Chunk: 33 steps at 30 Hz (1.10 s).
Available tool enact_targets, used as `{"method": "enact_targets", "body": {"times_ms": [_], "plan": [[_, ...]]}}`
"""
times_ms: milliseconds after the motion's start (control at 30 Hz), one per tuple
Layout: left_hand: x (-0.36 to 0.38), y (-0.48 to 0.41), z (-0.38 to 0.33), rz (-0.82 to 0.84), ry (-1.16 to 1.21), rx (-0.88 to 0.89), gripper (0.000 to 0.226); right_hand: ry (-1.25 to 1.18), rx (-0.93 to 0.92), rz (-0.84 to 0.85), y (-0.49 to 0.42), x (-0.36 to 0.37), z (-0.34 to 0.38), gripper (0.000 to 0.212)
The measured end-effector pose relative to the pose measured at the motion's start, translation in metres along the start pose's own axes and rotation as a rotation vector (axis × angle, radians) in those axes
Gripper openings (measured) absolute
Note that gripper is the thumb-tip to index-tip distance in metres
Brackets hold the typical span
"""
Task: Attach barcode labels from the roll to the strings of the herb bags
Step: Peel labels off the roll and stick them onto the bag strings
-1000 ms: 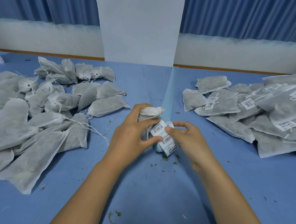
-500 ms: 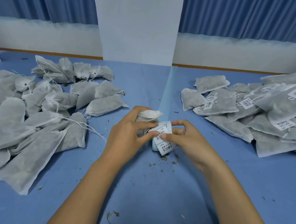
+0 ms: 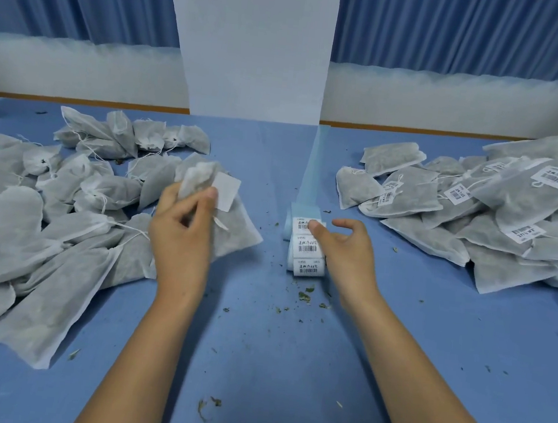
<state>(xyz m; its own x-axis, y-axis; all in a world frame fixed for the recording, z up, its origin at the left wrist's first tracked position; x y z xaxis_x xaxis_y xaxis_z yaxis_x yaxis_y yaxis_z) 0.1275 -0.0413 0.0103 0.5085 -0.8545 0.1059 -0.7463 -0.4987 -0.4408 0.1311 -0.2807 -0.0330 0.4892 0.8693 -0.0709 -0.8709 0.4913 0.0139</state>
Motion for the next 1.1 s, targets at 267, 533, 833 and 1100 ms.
{"method": "enact_targets", "body": {"times_ms": [267, 533, 833, 1100], "plan": [[0.019, 0.015, -0.011, 0.175, -0.054, 0.069, 0.016, -0.119, 0.112, 0.022, -0.004, -0.002, -0.008, 0.046], [0.022, 0.017, -0.011, 0.191, -0.074, 0.127, 0.013, -0.003, -0.161, -0.146, 0.006, -0.025, 0.022, 0.031], [0.035, 0.039, -0.041, 0.327, -0.235, 0.725, 0.026, -0.217, -0.193, 0.293, 0.043, 0.013, 0.044, 0.032], [0.035, 0.031, -0.037, 0.370, -0.240, 0.585, 0.043, -0.249, -0.140, 0.296, 0.034, 0.007, 0.037, 0.021]]}}
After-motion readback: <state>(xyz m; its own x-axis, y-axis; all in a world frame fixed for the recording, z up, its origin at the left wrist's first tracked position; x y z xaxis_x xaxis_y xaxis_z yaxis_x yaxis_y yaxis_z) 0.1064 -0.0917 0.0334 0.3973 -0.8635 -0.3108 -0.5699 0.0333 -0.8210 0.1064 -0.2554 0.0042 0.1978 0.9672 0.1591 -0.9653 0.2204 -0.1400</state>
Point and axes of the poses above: each hand's wrist, its own y-axis away from the middle knuckle, its own x-axis out of the palm, z = x × y, the point moved 7 cm from there along -y, towards the middle knuckle, and after that the axes turned 6 degrees about -z, right-handed, at the moved point
